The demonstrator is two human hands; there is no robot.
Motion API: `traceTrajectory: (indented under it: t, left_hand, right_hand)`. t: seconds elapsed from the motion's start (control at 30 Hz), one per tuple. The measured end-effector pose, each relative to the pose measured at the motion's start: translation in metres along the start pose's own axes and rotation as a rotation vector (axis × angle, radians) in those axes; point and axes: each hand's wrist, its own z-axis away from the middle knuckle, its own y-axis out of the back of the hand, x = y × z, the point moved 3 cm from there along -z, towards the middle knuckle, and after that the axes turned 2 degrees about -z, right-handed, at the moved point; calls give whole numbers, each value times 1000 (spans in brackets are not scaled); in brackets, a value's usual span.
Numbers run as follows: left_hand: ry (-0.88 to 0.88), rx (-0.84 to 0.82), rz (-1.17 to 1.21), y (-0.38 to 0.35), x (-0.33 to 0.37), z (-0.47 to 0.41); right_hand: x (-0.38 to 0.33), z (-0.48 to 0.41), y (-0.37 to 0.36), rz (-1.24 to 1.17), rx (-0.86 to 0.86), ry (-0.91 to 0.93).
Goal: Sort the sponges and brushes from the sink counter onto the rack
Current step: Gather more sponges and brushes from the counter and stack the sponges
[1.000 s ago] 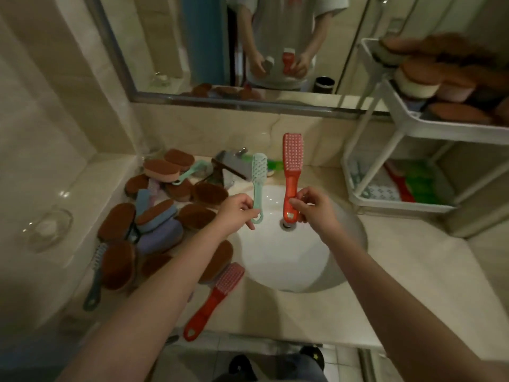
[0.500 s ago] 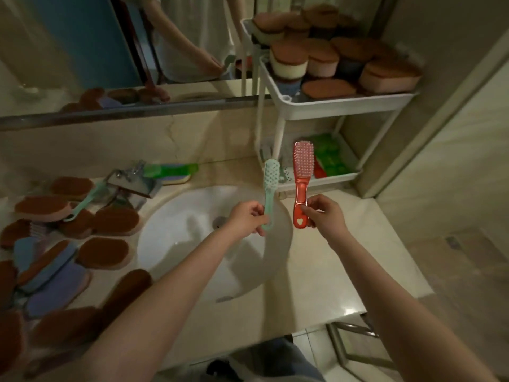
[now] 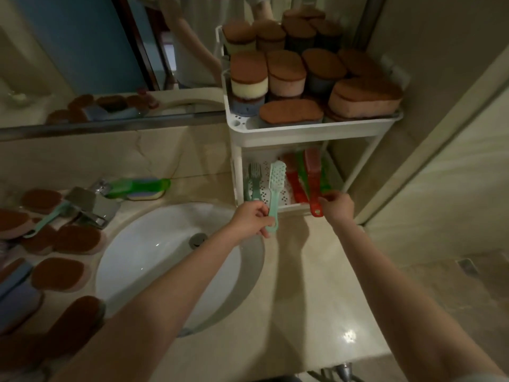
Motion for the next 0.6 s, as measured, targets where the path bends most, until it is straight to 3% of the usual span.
traceTrajectory:
  t: [0.23, 0.6]
  left_hand:
    - [51, 45, 3, -7, -3, -16]
    - [87, 64, 34, -9, -3, -12]
  right_hand:
    - [-5, -44, 2, 225, -33, -44]
    - [-14, -49, -11, 481, 49, -24]
